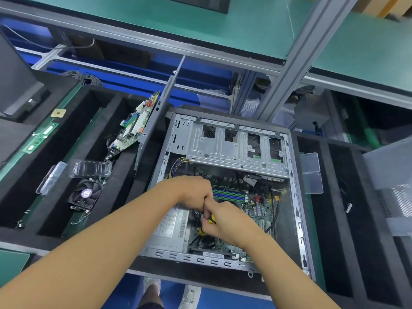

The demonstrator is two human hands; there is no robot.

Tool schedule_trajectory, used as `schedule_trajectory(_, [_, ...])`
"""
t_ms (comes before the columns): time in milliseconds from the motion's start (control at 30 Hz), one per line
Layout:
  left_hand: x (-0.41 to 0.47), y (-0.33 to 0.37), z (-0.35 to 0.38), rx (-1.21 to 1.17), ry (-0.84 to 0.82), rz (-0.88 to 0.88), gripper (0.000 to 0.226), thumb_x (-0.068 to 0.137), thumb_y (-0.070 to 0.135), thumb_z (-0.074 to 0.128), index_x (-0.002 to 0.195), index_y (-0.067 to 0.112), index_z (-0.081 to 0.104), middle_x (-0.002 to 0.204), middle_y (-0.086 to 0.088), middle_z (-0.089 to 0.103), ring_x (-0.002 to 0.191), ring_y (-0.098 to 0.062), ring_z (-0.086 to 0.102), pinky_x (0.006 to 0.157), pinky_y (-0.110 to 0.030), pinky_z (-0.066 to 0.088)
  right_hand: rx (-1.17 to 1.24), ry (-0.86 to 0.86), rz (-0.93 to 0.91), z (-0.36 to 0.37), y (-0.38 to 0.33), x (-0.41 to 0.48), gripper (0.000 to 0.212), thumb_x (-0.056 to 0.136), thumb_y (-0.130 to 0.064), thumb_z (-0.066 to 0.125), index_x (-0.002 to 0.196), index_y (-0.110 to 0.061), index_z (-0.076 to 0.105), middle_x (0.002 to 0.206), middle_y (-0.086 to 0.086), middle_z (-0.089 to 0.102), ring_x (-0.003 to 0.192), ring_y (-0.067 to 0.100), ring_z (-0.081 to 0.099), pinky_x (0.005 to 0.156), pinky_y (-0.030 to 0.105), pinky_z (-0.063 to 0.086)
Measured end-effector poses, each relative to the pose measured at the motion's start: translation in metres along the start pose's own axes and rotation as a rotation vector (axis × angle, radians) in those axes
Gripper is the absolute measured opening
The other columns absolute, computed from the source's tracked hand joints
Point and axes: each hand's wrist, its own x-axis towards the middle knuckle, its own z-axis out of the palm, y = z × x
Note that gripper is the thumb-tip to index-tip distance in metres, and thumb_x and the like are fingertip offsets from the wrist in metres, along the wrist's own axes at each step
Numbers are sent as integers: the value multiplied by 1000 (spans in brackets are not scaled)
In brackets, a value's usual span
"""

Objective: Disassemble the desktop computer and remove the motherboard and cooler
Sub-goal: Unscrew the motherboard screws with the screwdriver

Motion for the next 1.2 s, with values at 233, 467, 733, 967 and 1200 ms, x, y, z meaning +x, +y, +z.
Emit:
schedule_trajectory(233, [-2,3,-1,0,-17,-9,35,84,15,64,61,41,66,51,30,56,50,12,46,54,-20,34,-18,1,15,3,2,3,15,94,-30,56,94,-22,42,66,-5,47,53,7,39,55,34,33])
schedule_trajectory(467, [-3,2,-1,-7,4,-16,35,83,14,65,61,41,66,53,23,57,52,1,48,54,-18,37,-38,14,14,1,0,4,15,93,-29,56,97,-19,45,62,-7,44,51,7,36,52,33,29])
schedule_trajectory(733, [-4,2,-2,-20,-10,-5,31,83,11,63,65,37,69,54,27,59,52,8,48,53,-17,36,-76,3,6,-1,-5,2,17,96,-29,53,102,-15,45,67,-4,47,56,14,43,57,38,39])
schedule_trajectory(967, [-13,-10,-12,-317,36,96,23,92,19,68,110,32,75,93,16,73,89,1,66,90,-25,52,-345,100,-103,11,-25,-14,45,100,-58,18,102,-18,38,74,4,63,65,34,58,63,39,34])
schedule_trajectory(1200, [-22,-1,-19,-212,-174,115,35,87,7,68,113,29,75,100,20,73,95,4,66,90,-19,51,-200,-111,-100,-1,-48,-13,32,106,-43,29,112,-11,32,70,-4,41,64,29,46,68,48,47])
